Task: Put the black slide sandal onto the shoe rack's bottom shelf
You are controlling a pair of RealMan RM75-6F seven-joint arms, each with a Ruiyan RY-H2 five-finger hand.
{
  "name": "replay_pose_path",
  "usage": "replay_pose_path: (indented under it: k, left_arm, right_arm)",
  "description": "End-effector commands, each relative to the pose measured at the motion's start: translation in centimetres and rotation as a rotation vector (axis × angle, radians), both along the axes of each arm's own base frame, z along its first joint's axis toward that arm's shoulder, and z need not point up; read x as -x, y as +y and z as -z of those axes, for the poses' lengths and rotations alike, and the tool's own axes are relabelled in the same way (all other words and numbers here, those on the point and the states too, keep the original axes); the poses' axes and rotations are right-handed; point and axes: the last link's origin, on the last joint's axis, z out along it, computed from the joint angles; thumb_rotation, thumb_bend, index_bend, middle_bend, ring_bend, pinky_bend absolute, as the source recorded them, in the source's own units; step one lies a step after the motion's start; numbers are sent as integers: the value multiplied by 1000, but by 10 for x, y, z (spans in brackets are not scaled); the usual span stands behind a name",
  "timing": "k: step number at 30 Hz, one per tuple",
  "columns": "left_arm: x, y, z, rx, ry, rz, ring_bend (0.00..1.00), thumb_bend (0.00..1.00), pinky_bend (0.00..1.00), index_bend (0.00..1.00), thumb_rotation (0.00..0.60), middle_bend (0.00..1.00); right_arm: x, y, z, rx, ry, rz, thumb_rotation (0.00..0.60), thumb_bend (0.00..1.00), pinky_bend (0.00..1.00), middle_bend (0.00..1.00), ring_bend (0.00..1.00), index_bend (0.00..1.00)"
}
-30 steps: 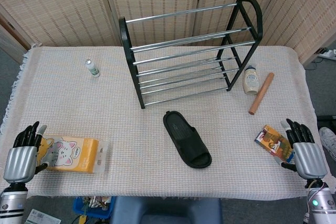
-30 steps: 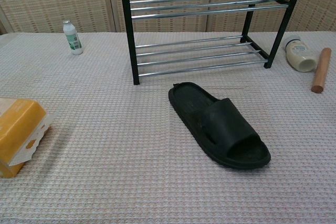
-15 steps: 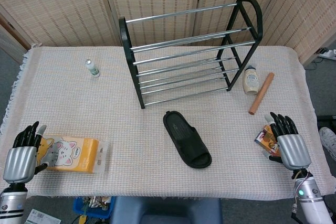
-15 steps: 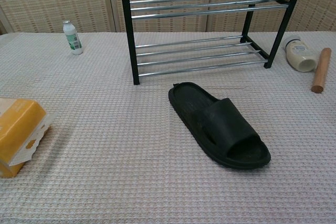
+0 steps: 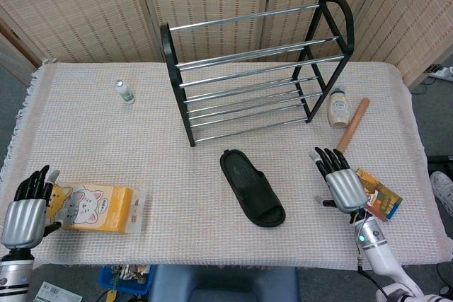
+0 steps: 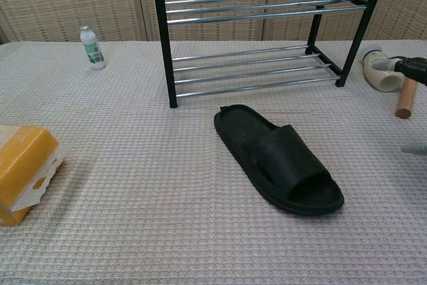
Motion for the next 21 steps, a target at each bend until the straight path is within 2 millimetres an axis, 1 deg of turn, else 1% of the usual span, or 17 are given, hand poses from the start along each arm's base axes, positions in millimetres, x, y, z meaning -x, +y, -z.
replay_pose_path:
  k: [1,5,8,15,21]
  left_arm:
    - [1,-1,-1,-2,-2,-4,0,323,151,98,600,0]
    - [3,-2,-2,-7,-2,-9,0,323,151,98,600,0]
    - [3,-2,-3,-5,-2,-11,0,323,151,98,600,0]
    - [4,-3,-3,-5,-11,-11,0,323,151,98,600,0]
    - [3,-5,-4,-8,-14,-5,0,323,151,98,600,0]
  right_arm:
    - [-10,-9,17,-43,-28,-39,600,0,0,0,0,0]
    - [-17,-18,39,-112,-40,-86,600,0,0,0,0,0]
    - [-22,-19,52,-144,-32,-123,600,0,0,0,0,0]
    - [-34,-10,78,-189,-34,-199,600,0,0,0,0,0]
    - [-53,0,94,-231,-74,-270,600,0,0,0,0,0]
